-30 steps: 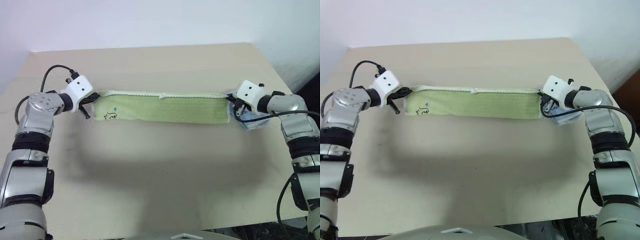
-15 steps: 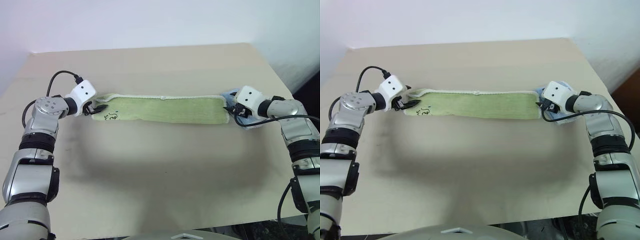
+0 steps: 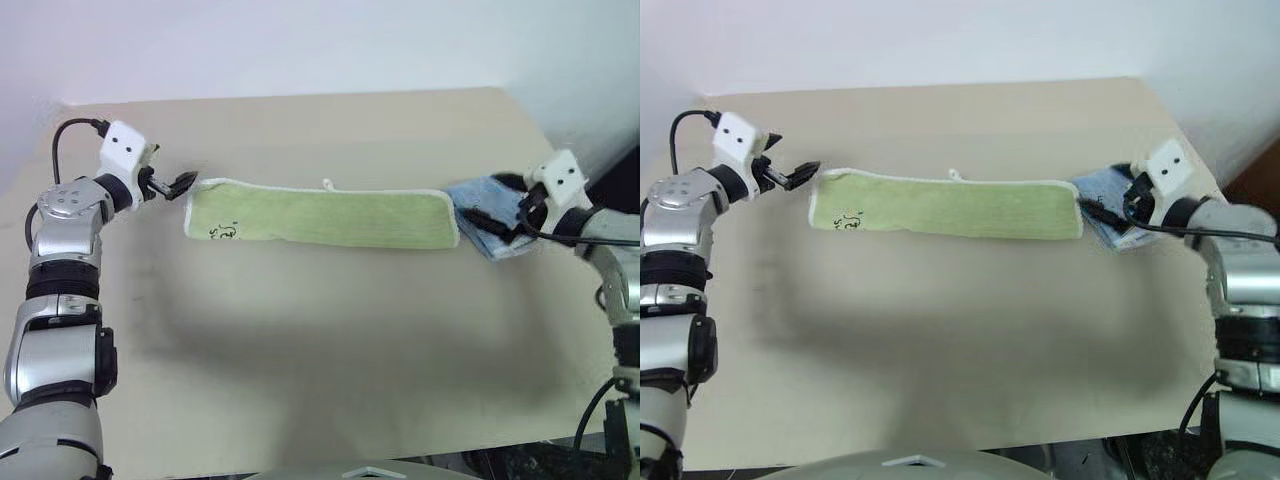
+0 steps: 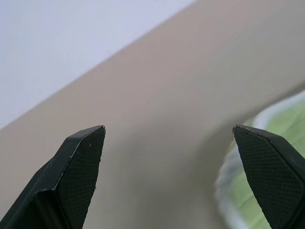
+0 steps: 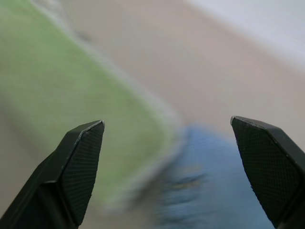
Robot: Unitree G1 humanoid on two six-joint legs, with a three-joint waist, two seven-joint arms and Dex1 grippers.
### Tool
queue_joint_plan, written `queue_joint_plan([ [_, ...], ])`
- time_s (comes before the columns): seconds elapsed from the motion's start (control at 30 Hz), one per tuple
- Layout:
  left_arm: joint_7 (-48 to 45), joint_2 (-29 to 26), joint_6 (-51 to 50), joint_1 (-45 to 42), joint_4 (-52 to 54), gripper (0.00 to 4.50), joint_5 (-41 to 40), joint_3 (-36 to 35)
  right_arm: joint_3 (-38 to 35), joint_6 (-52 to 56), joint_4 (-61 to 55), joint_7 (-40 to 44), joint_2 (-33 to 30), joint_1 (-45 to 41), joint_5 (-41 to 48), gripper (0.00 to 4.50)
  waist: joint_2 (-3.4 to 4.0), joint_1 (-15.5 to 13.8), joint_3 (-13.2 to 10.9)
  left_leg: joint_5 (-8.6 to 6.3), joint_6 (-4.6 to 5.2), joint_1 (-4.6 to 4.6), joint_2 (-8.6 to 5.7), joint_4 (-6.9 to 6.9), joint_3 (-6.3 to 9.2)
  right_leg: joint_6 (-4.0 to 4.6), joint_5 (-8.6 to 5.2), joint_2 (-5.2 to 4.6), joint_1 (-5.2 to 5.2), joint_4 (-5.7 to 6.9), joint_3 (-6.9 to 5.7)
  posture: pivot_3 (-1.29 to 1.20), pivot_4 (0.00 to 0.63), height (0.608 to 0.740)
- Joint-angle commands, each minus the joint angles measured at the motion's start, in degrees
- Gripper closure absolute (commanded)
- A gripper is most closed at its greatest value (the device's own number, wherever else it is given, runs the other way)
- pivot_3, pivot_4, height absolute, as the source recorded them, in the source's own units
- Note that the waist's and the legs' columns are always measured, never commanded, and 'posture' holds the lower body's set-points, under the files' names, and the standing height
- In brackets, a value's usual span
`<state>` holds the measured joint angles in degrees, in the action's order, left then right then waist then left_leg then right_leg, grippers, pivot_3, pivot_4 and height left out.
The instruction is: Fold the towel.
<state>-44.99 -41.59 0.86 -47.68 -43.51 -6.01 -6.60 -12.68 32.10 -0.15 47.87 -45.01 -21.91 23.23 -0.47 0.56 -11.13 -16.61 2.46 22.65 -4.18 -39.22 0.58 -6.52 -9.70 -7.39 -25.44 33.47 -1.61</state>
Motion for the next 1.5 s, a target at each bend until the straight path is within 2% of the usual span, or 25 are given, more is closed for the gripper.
queue_joint_plan([
  [0.03, -0.25, 0.47, -1.54, 1.86, 5.17, 0.00, -2.82, -2.22, -7.75, 19.31, -8.34, -9.25, 5.81, 1.83, 12.34, 0.02, -0.01, 0.02, 0.01, 0.00, 0.00, -0.05, 0.01, 0.00, 0.00, 0.00, 0.00, 0.00, 0.01, -0.01, 0.01, 0.00, 0.150, 0.728],
  [0.13, -1.64, 1.37, -2.31, 4.07, 10.01, 0.00, -3.78, -1.67, -13.54, 34.72, -11.11, -19.01, 12.87, 1.41, 19.54, 0.02, -0.01, -0.02, 0.01, 0.01, -0.05, -0.13, 0.06, 0.02, 0.02, 0.00, 0.00, 0.00, 0.03, 0.06, 0.04, 0.00, 0.150, 0.728],
  [0.33, -6.10, 3.52, -7.47, 7.37, 21.13, 0.00, -9.06, -1.74, -26.10, 52.85, -12.19, -32.95, 23.57, -1.99, 25.97, 0.02, 0.00, -0.19, 0.03, 0.01, -0.05, -0.10, 0.01, 0.03, 0.01, 0.02, 0.01, -0.05, 0.00, 0.05, 0.09, 0.00, 0.150, 0.728],
  [0.43, -8.45, 3.79, -9.59, 10.00, 26.65, 0.00, -10.73, -0.86, -32.14, 59.27, -12.33, -38.14, 28.54, -5.05, 25.16, 0.02, 0.02, -0.03, 0.04, -0.01, -0.02, -0.10, 0.01, 0.05, 0.00, 0.02, 0.01, -0.04, 0.00, 0.02, 0.09, 0.00, 0.150, 0.728],
  [0.63, -9.56, 4.55, -13.32, 12.63, 32.42, 0.00, -12.60, -0.60, -39.38, 60.40, -9.03, -47.97, 35.10, -9.32, 24.96, 0.02, 0.06, 0.10, 0.06, 0.00, -0.02, -0.11, 0.02, 0.07, -0.01, 0.02, 0.00, 0.02, -0.03, 0.05, 0.10, 0.00, 0.150, 0.728],
  [0.8, -9.01, 5.22, -14.81, 13.13, 34.25, 0.00, -12.93, -0.38, -44.74, 60.37, -6.01, -52.26, 38.46, -14.96, 22.23, 0.02, 0.07, 0.17, 0.06, 0.01, -0.02, -0.15, 0.01, 0.05, -0.04, 0.02, 0.00, 0.04, -0.01, 0.11, 0.11, 0.00, 0.150, 0.728],
  [1.1, -8.17, 6.18, -16.67, 14.00, 37.34, 0.00, -13.44, -0.22, -47.25, 53.52, 0.49, -56.32, 42.11, -19.90, 19.70, 0.02, 0.07, 0.63, 0.08, 0.02, -0.02, -0.26, 0.02, 0.05, -0.08, 0.03, 0.00, 0.08, 0.04, 0.38, 0.16, 0.00, 0.150, 0.728],
  [1.23, -7.69, 6.32, -16.97, 14.69, 38.52, 0.00, -13.69, -0.34, -47.28, 51.63, 1.68, -57.87, 42.19, -20.25, 20.21, 0.86, 0.07, 0.54, 0.07, 0.05, -0.06, -0.30, 0.03, 0.05, -0.08, 0.02, 0.00, 0.08, 0.02, 0.49, 0.17, 0.00, 0.150, 0.728],
  [1.5, -6.81, 6.38, -16.59, 15.12, 38.74, 0.00, -14.09, -0.19, -46.41, 50.16, 0.74, -57.69, 40.28, -20.52, 22.98, 3.74, 0.08, 0.43, 0.07, 0.05, -0.06, -0.24, 0.03, 0.06, -0.08, 0.03, -0.01, 0.09, -0.04, 0.48, 0.20, 0.00, 0.150, 0.728],
])
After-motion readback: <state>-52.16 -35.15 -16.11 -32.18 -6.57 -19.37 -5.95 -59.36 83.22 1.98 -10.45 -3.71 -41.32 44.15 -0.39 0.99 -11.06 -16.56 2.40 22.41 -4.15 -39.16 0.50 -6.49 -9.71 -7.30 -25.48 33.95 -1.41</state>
